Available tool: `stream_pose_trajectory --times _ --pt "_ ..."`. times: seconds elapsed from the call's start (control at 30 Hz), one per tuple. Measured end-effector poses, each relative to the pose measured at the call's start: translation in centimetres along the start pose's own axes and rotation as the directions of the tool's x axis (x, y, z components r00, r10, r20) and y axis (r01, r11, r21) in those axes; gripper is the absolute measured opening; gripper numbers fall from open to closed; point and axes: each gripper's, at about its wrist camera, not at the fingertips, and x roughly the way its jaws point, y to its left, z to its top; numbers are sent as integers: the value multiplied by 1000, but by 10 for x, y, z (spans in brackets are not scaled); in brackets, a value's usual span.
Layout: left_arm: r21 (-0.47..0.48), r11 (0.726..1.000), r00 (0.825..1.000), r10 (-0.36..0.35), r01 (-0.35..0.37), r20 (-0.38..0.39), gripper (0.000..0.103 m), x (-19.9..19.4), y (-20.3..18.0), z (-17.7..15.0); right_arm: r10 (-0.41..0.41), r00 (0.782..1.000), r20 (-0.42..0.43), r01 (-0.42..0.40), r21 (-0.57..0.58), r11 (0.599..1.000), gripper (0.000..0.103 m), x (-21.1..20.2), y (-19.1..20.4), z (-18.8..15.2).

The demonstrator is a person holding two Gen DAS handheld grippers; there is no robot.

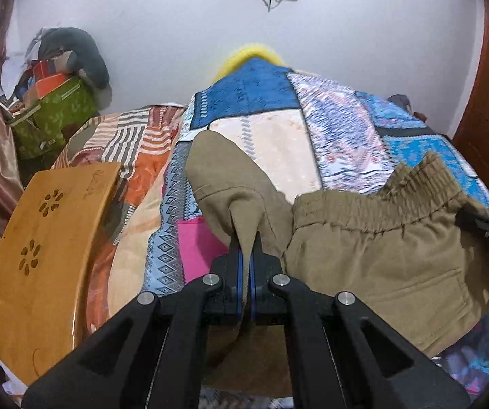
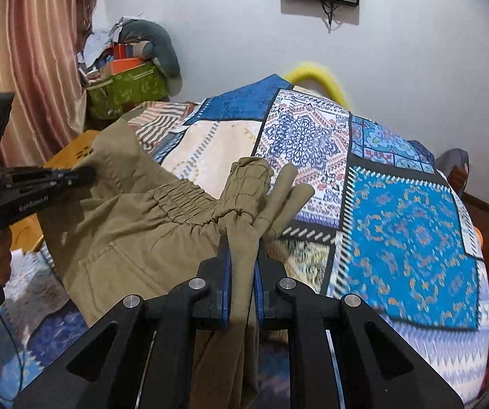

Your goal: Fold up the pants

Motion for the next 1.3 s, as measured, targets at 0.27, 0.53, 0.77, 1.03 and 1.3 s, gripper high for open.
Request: stream_pose_trajectory --times 0.27,0.53,0.77,1.03,1.3 --pt "-3 1000 973 21 -22 -231 6 72 30 -40 8 985 -173 5 73 997 16 42 -18 -23" --pt "-57 997 962 34 -51 -273 15 68 57 -60 -34 963 -267 43 27 999 37 40 -14 -31" --pt "-100 992 962 47 -77 -269 13 53 81 -66 -45 966 -257 49 10 999 53 30 -28 -36" --pt "-74 997 983 10 -24 -184 13 7 59 -50 -29 986 -161 37 44 998 54 -14 -27 -20" --pt "-12 999 999 -50 50 -16 13 -99 14 -14 -1 1000 8 1 33 999 54 -100 0 14"
